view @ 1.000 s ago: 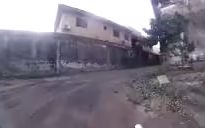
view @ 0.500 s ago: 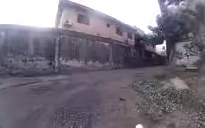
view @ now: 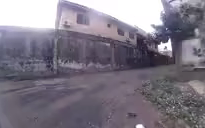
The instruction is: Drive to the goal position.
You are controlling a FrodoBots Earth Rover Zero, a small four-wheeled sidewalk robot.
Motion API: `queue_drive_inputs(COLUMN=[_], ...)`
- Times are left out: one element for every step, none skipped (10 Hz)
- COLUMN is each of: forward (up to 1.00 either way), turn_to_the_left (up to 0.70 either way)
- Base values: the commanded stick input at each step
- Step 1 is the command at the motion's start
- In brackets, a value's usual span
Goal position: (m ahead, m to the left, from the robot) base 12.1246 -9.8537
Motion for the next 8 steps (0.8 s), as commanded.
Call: queue_drive_inputs(forward=[1.00, 1.00, 1.00, 1.00, 1.00, 1.00, 1.00, 1.00], turn_to_the_left=[-0.04, -0.26, -0.29, -0.08, -0.02, 0.01, 0.01, 0.01])
